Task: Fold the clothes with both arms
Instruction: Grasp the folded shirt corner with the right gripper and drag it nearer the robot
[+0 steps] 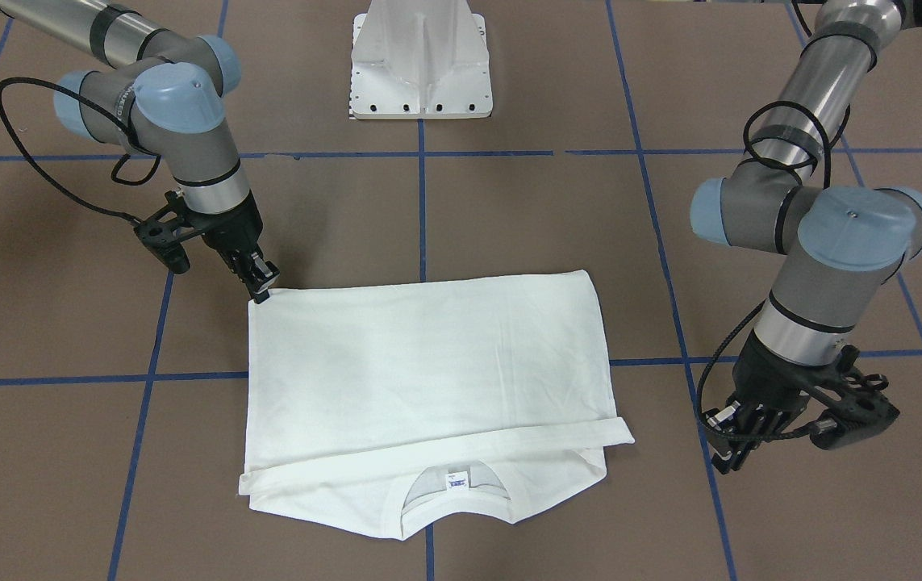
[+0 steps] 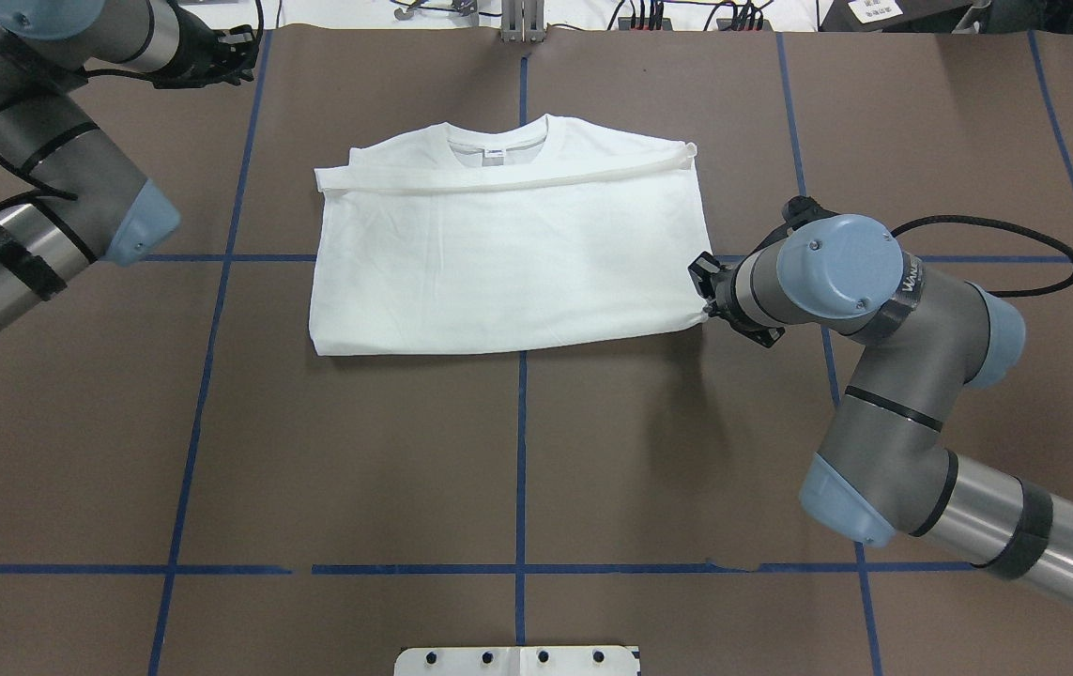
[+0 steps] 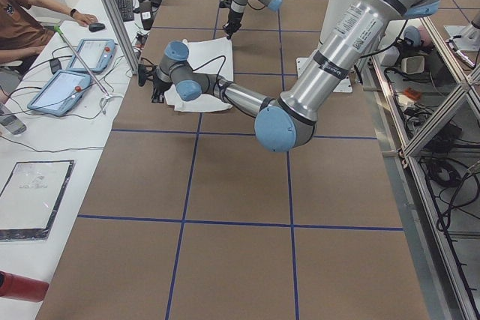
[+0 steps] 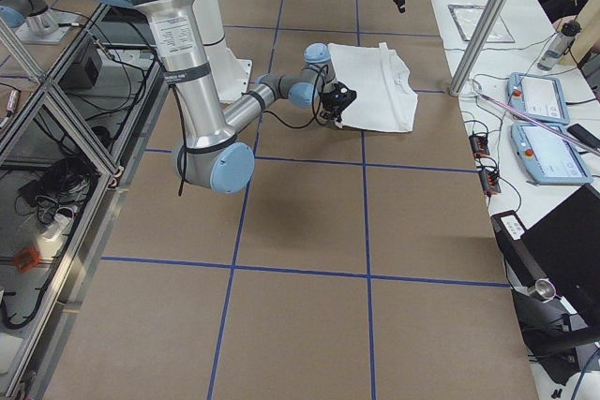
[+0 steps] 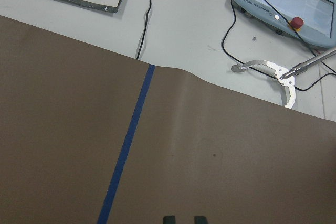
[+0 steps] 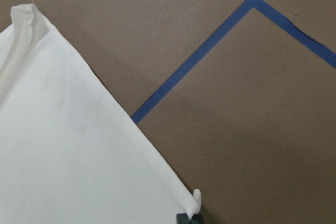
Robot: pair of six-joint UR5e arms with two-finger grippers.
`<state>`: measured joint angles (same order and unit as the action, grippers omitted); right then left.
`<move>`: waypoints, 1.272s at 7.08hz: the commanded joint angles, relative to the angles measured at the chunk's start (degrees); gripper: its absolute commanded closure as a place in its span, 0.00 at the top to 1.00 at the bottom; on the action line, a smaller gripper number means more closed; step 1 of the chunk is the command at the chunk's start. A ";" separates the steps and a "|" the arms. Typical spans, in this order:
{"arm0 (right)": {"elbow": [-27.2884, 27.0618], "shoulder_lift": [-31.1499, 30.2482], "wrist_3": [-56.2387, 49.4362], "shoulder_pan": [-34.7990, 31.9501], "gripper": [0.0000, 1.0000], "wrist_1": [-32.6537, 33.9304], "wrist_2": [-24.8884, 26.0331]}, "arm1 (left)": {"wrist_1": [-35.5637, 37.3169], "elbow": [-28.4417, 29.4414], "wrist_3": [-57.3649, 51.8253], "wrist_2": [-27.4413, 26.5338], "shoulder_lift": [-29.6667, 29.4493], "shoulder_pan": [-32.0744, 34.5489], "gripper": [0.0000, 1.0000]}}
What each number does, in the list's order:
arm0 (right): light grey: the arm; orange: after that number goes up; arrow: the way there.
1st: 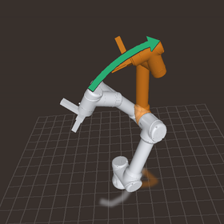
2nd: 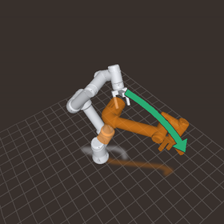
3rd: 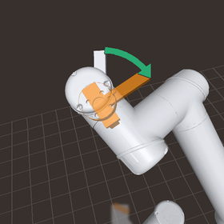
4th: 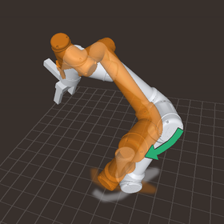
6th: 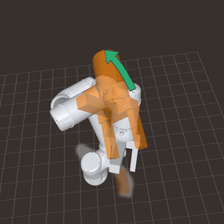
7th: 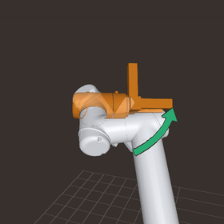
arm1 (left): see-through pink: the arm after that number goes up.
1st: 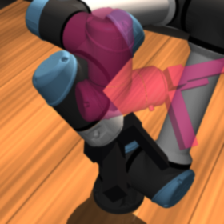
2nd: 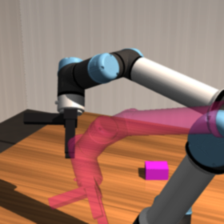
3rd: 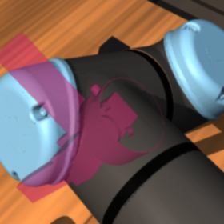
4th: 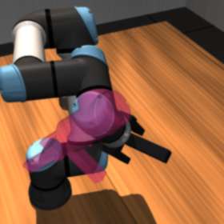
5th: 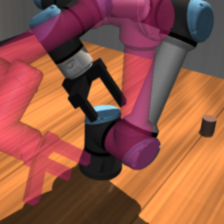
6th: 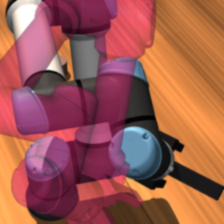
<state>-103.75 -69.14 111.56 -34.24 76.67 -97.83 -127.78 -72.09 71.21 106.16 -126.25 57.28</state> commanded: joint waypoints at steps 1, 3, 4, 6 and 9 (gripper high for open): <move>-15.00 -0.82 -0.20 6.33 0.00 17.54 -0.08 | 0.07 -0.50 0.25 0.53 -0.22 -0.32 0.25; -26.35 -5.97 -0.20 11.12 0.00 27.87 -8.79 | 0.60 -7.41 3.47 4.37 1.86 -3.30 0.25; -29.63 -7.49 -0.12 13.74 0.00 29.05 -13.22 | 0.69 -12.76 9.59 9.36 3.97 -4.36 0.25; -32.90 -10.57 -0.12 26.27 0.00 35.18 -13.88 | 0.86 -23.32 17.52 12.65 8.63 -8.39 0.25; -33.54 -10.67 2.69 34.68 1.00 37.86 -12.12 | 0.86 -26.69 27.28 12.23 9.26 -14.10 0.30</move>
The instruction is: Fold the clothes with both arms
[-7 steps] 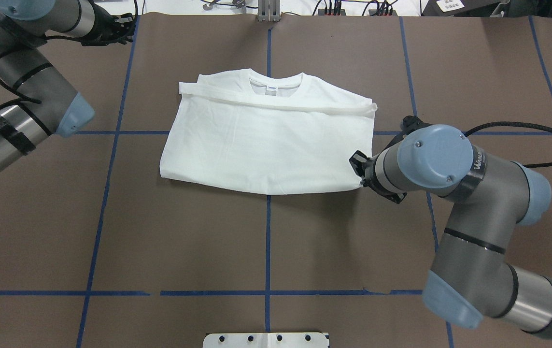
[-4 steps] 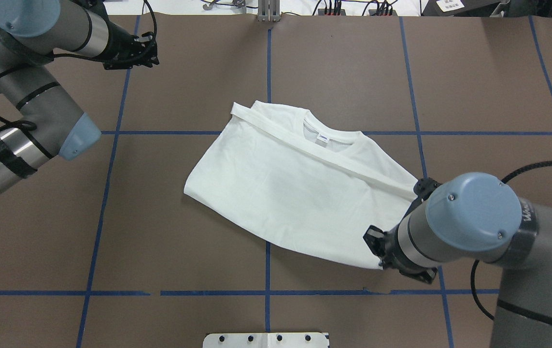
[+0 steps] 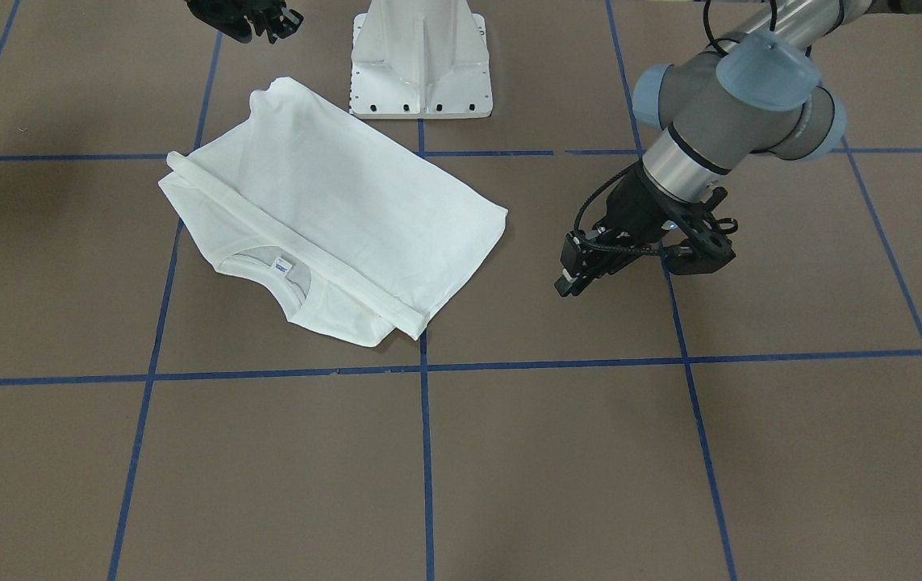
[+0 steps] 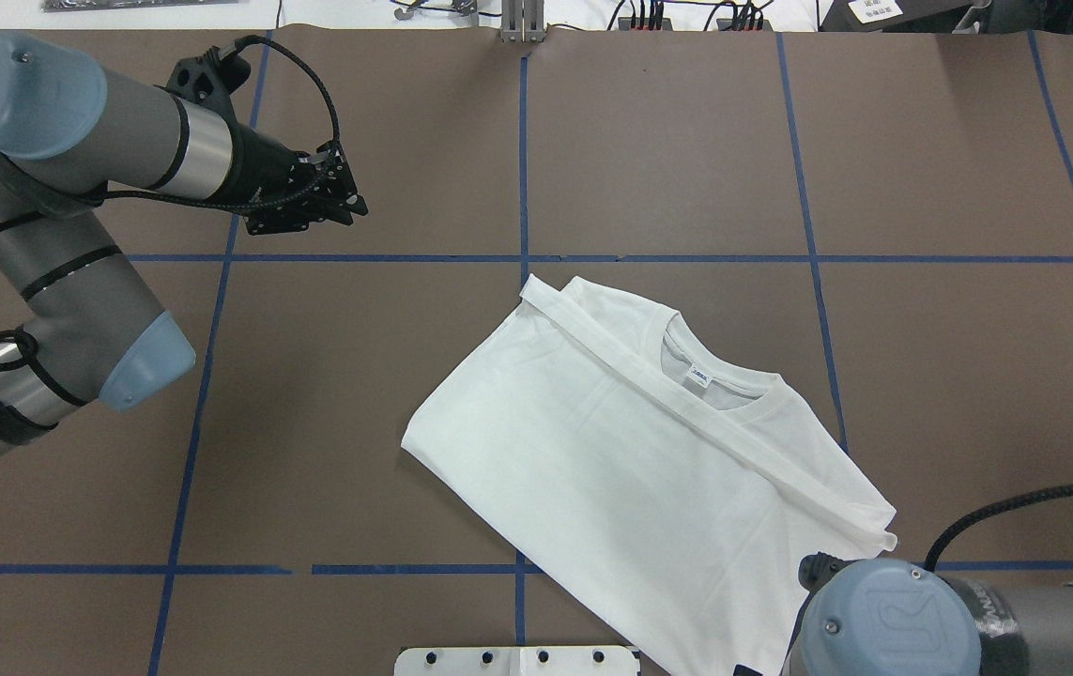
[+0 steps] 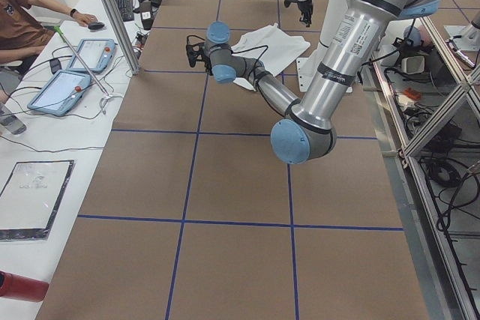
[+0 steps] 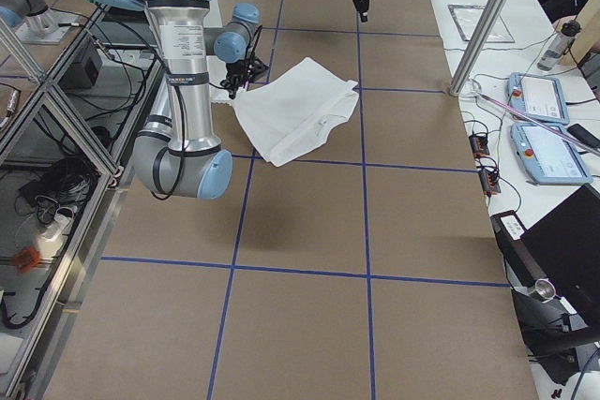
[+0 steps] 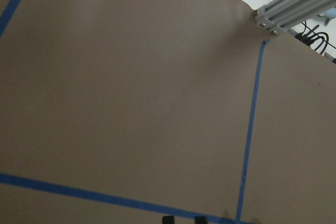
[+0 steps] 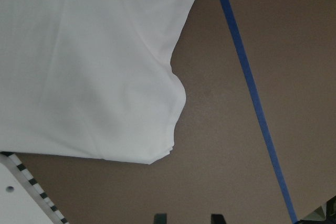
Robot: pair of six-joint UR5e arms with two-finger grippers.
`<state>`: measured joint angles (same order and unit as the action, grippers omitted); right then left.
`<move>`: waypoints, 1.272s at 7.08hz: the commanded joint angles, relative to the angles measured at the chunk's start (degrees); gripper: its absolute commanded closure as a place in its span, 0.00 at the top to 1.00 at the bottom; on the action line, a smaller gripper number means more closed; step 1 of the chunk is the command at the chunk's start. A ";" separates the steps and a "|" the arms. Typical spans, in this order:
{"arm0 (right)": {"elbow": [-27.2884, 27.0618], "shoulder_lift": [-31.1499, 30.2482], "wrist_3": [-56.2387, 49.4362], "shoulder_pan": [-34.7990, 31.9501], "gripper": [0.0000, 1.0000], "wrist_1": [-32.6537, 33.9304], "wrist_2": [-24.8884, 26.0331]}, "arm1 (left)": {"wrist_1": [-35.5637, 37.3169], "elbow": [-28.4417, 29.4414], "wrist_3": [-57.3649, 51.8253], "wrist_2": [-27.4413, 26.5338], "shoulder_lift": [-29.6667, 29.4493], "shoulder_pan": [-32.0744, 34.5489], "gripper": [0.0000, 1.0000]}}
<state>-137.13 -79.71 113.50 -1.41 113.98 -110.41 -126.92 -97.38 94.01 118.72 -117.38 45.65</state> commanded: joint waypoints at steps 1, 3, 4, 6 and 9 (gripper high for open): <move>-1.20 0.34 1.19 -3.02 1.00 0.63 0.37 | 0.26 -3.41 6.86 -0.33 1.53 -4.93 0.33; 6.20 12.65 0.41 -20.72 1.00 0.19 2.73 | 0.44 -7.98 14.33 -2.16 7.23 -13.52 0.43; 11.92 16.57 -1.95 -26.22 1.00 -0.85 5.88 | 1.83 -7.65 15.40 -7.22 7.60 -17.75 0.45; 16.00 16.52 -10.22 -33.10 1.00 -11.09 7.32 | 5.89 -6.69 15.50 -8.15 6.99 -21.20 0.47; 19.36 16.17 -10.32 -33.13 1.00 -14.58 7.49 | 5.89 -5.36 16.20 -8.15 6.64 -22.98 0.47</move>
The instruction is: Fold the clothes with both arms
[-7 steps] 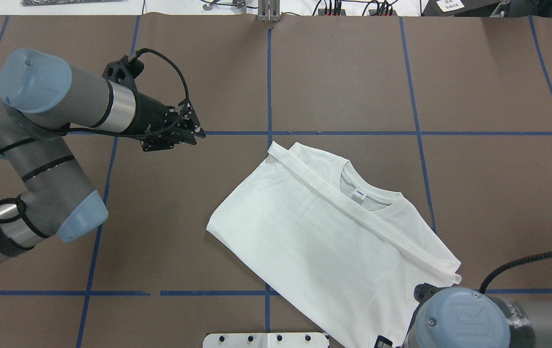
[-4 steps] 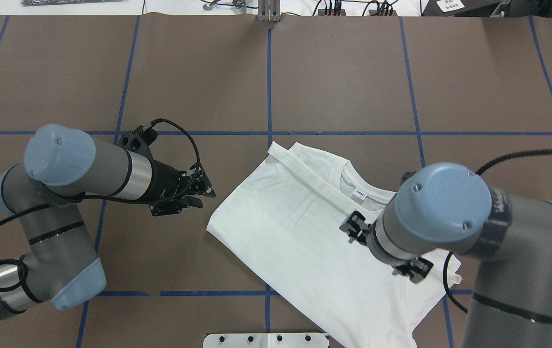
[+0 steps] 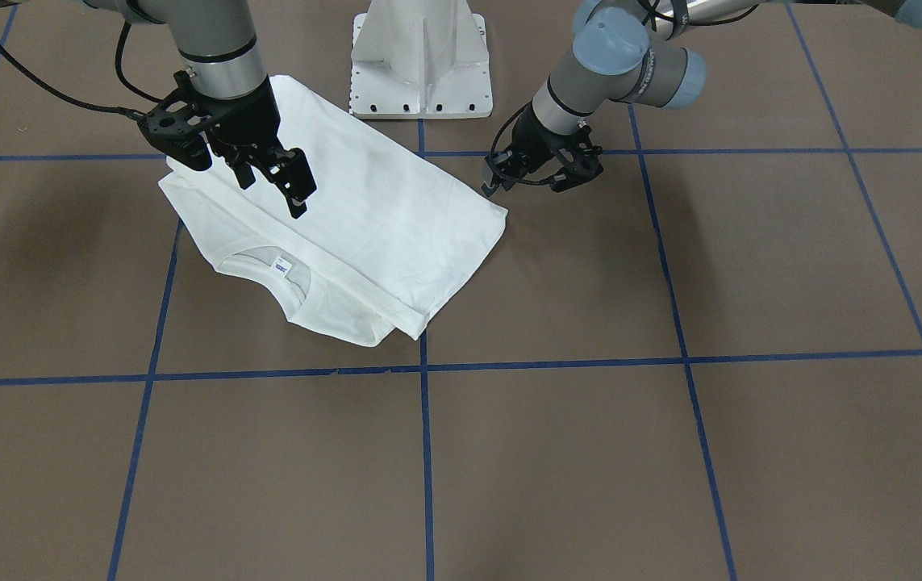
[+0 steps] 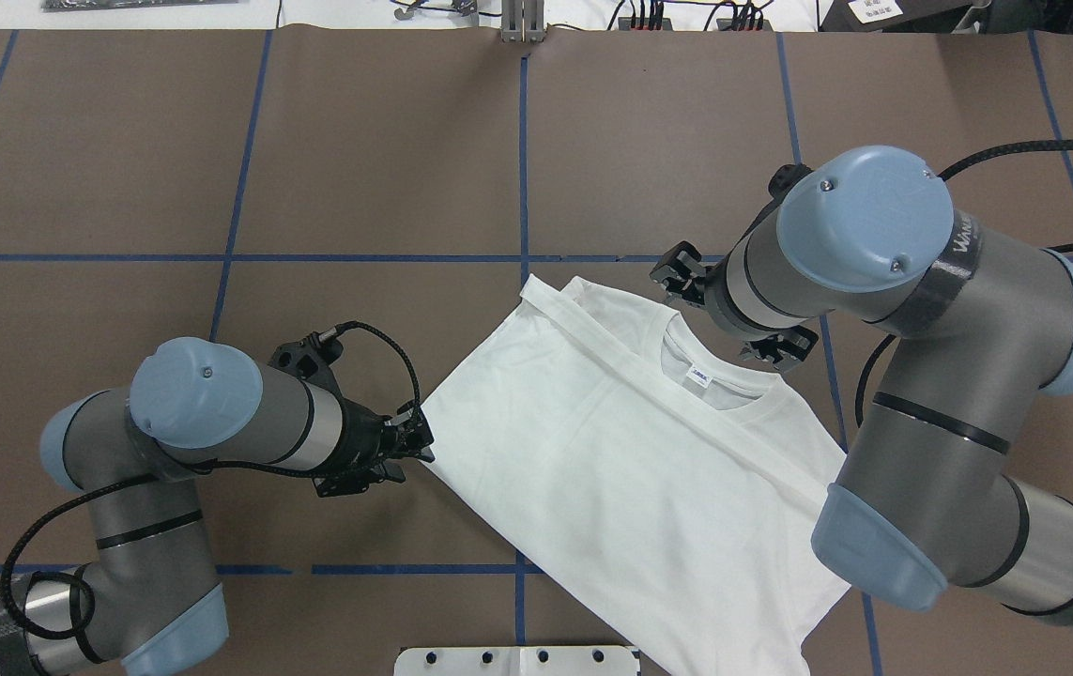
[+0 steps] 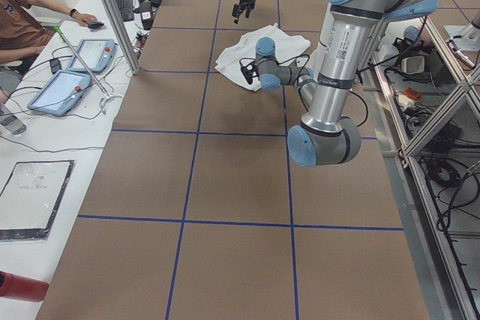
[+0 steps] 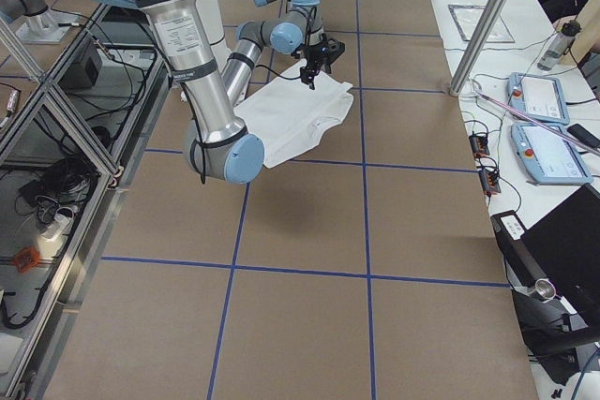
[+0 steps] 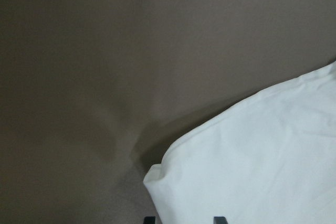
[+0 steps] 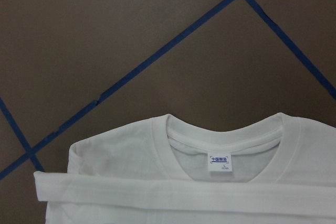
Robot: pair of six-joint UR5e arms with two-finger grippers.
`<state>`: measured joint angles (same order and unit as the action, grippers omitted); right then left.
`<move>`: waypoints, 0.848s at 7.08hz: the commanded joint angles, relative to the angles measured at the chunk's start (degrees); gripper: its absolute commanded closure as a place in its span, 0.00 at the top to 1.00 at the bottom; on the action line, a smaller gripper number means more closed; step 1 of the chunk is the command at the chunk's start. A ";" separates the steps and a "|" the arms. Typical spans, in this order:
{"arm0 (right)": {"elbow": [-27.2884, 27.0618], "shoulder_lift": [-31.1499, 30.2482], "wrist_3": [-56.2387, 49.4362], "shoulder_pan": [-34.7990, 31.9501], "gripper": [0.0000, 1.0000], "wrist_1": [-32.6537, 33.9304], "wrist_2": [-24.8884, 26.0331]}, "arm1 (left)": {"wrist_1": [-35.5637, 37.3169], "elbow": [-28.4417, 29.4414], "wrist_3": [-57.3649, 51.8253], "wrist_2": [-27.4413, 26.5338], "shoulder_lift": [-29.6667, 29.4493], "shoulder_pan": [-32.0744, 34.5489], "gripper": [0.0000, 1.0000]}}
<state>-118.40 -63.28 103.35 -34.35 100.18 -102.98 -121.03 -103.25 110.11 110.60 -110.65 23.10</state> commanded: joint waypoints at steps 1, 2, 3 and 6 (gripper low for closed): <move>0.71 -0.53 -0.16 -0.19 1.00 -0.77 0.06 | 0.01 1.03 -0.07 -0.47 -0.18 -0.43 0.46; 0.71 -0.53 -0.16 -0.10 1.00 -0.77 0.15 | 0.01 2.60 -0.50 -2.82 -1.66 -0.43 0.46; 0.71 -0.53 -0.16 -0.10 1.00 -0.77 0.15 | -0.08 5.49 -0.68 -3.46 -3.59 -0.43 0.46; 1.32 -0.44 0.01 0.16 1.00 -0.77 0.24 | 0.01 5.43 -2.42 -7.41 -3.44 1.49 0.00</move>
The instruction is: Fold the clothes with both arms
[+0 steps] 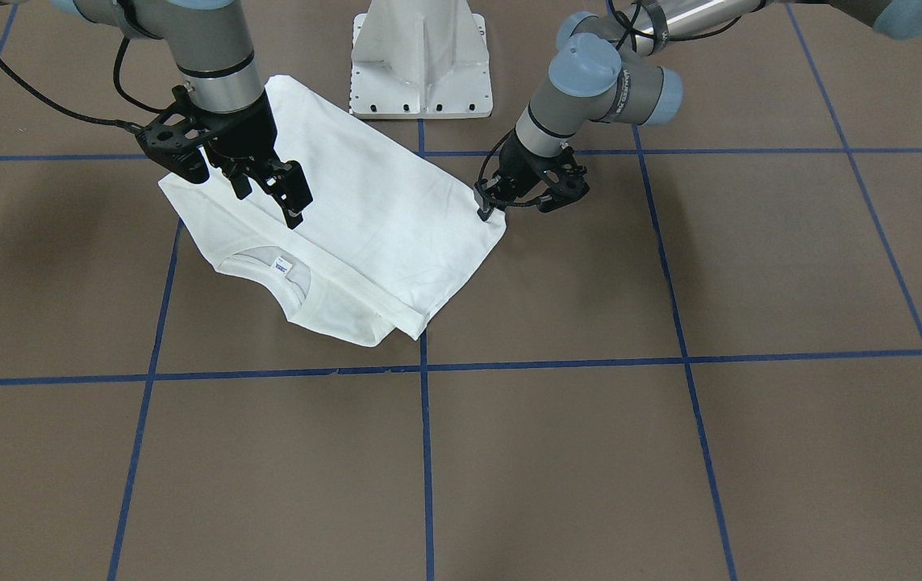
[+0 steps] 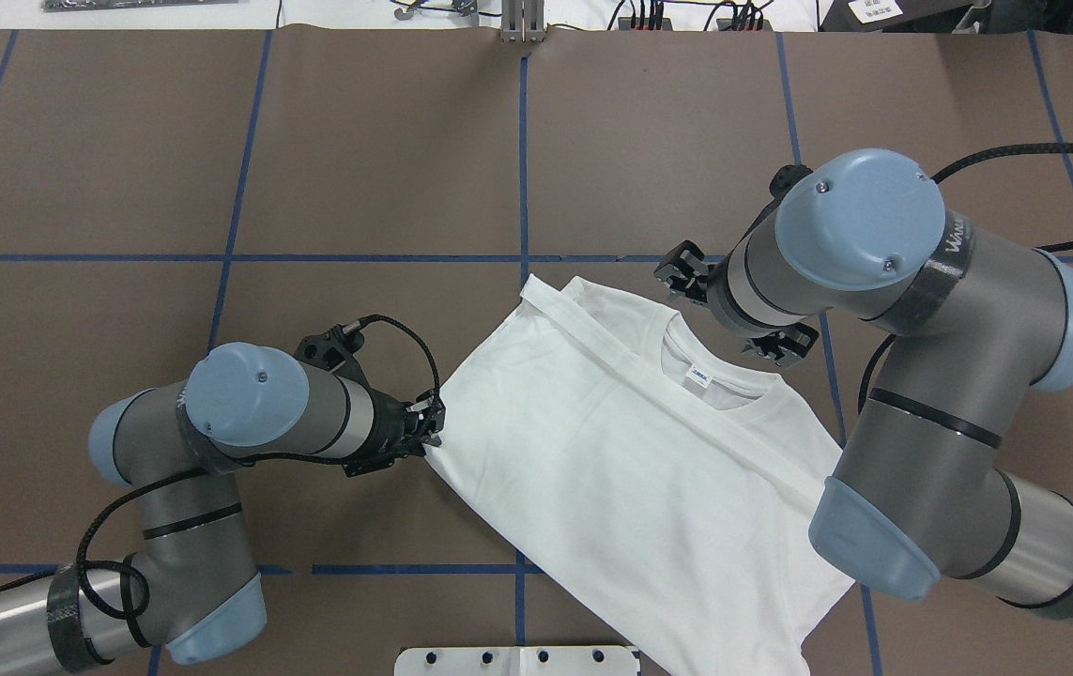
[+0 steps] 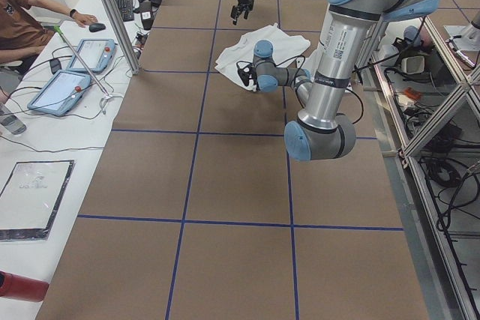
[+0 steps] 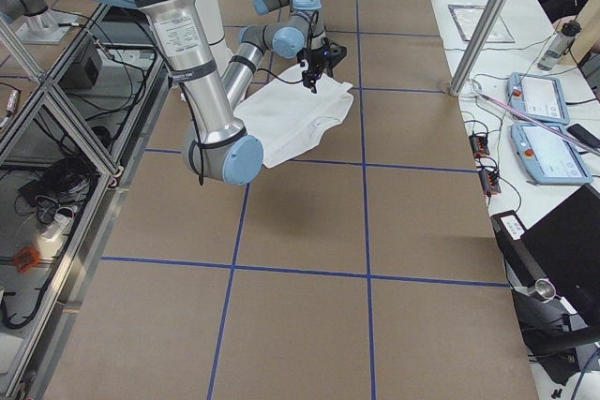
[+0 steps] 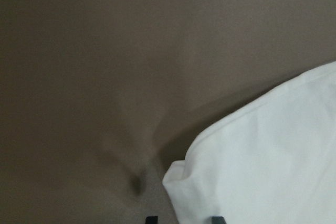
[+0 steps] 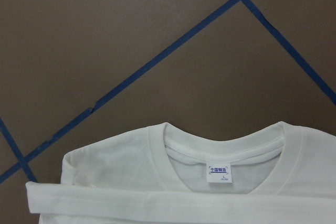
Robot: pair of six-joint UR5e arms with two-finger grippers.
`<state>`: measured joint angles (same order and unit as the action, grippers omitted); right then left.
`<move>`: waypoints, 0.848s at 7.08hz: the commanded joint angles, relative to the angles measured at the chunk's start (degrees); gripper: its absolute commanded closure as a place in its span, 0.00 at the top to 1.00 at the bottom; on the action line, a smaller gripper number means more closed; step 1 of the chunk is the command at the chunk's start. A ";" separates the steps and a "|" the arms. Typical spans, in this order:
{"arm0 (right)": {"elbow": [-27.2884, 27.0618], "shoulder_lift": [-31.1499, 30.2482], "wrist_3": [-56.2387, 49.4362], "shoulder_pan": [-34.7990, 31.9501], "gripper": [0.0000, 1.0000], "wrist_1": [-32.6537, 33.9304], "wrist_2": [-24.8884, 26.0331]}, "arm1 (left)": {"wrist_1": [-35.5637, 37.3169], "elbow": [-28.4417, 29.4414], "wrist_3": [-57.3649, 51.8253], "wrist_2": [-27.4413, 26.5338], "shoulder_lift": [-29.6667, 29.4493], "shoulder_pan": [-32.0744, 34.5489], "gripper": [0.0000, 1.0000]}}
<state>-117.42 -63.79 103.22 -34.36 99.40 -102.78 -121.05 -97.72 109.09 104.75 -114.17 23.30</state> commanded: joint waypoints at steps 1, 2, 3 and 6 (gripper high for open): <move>0.53 0.07 0.14 0.26 1.00 0.00 0.03 | 0.11 0.42 -8.56 -1.65 0.26 4.70 0.00; 0.88 0.07 0.40 0.70 1.00 0.00 0.03 | 0.03 1.90 -15.42 -1.39 0.00 8.65 0.00; 0.88 0.24 0.66 1.05 1.00 0.00 0.12 | -1.02 5.57 -18.62 -1.39 -0.96 11.91 0.00; 0.97 0.33 0.40 2.19 1.00 0.00 0.03 | -10.82 28.20 -21.11 -1.48 -15.59 19.13 0.00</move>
<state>-116.51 -63.50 103.82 -32.89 99.41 -102.74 -126.72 -79.12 88.50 103.34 -123.98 40.14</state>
